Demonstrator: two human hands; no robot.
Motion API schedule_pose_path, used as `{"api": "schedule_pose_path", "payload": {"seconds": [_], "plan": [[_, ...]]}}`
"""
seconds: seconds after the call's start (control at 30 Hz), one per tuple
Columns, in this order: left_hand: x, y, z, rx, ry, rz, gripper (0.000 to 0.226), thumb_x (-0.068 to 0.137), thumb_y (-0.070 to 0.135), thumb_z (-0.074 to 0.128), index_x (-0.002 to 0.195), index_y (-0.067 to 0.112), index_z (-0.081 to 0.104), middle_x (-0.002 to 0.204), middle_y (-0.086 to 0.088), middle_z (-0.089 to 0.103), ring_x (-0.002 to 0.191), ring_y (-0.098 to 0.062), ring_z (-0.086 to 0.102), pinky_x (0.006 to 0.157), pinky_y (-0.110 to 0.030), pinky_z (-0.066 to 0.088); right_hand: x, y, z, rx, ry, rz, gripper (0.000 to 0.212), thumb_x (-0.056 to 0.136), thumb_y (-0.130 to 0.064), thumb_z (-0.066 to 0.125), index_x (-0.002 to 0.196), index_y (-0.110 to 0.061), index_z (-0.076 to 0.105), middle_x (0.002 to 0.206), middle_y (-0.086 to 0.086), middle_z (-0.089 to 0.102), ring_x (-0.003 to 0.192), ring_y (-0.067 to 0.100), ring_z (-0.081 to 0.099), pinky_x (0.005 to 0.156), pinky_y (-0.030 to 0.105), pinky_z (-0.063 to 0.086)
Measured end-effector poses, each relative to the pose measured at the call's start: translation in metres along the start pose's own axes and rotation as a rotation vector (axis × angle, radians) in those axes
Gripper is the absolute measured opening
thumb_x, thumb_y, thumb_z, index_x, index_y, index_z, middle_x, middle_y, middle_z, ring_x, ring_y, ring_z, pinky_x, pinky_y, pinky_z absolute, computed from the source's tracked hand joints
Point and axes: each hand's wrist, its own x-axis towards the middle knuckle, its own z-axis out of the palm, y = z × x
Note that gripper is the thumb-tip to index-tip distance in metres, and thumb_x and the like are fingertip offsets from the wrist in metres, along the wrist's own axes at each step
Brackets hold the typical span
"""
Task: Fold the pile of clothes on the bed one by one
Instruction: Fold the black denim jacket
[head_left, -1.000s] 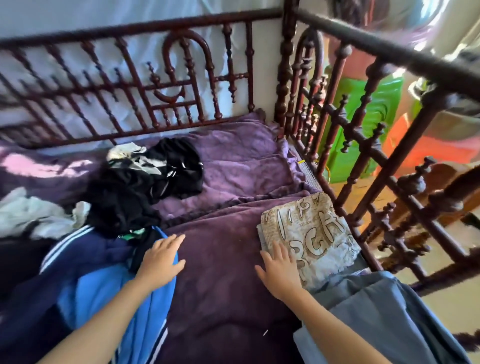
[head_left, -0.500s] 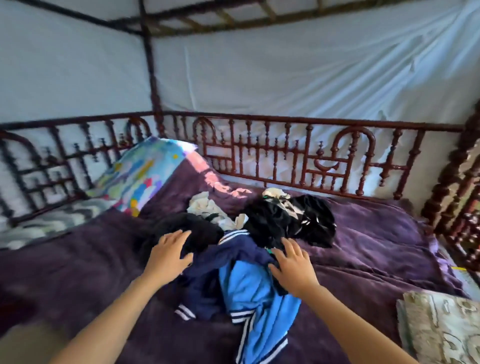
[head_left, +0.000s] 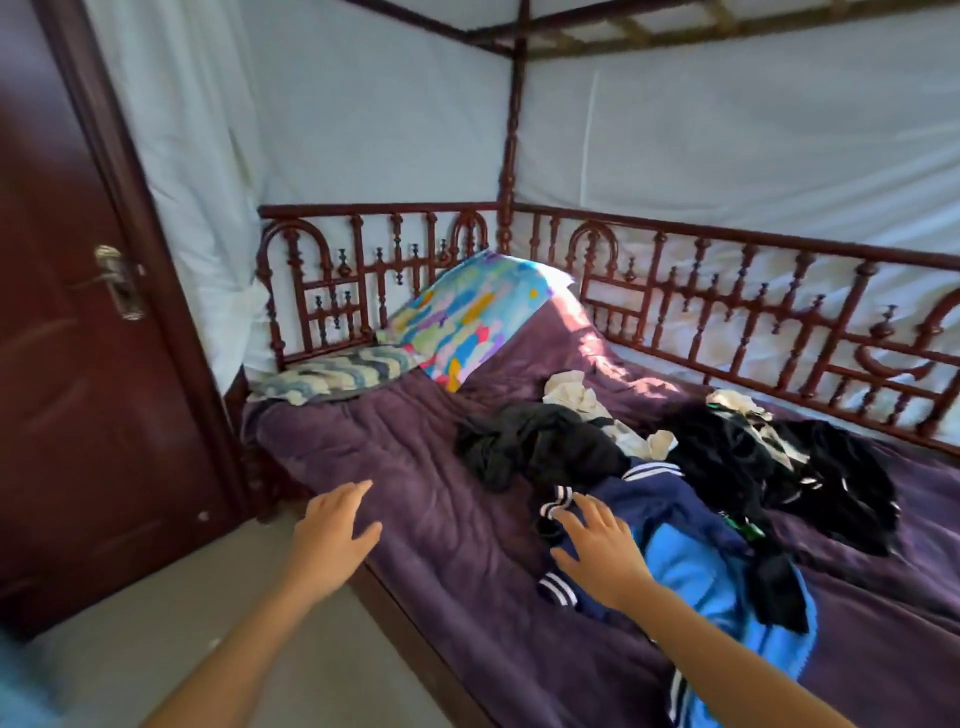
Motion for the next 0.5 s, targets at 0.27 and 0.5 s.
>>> {"api": "schedule_pose_path", "payload": {"seconds": [0.27,0.5], "plan": [[0.069,-0.020,0.016,0.028,-0.026,0.065,0.060,0.092,0.038,0.052,0.145,0.021,0.029,0.149,0.002,0.032,0.137,-0.020,0.026,0.107,-0.032,0.031,0.070,0.006,0.031,0.099,-0.033,0.115,0.055,0.096,-0.046,0.039,0.146,-0.028,0.024,0.156,0.002,0.012,0.143,0.019,0.010,0.110,0.035,0.023],[0.151,-0.046,0.039,0.081,-0.078,0.036,0.059,0.093,0.043,0.048,0.145,0.024,0.028,0.147,0.008,0.033,0.135,-0.016,0.028,0.106,-0.030,0.033,0.166,0.008,0.069,0.186,-0.129,0.219,0.056,0.096,-0.045,0.039,0.146,-0.026,0.022,0.154,0.003,0.016,0.142,0.023,0.015,0.110,0.037,0.026]]}}
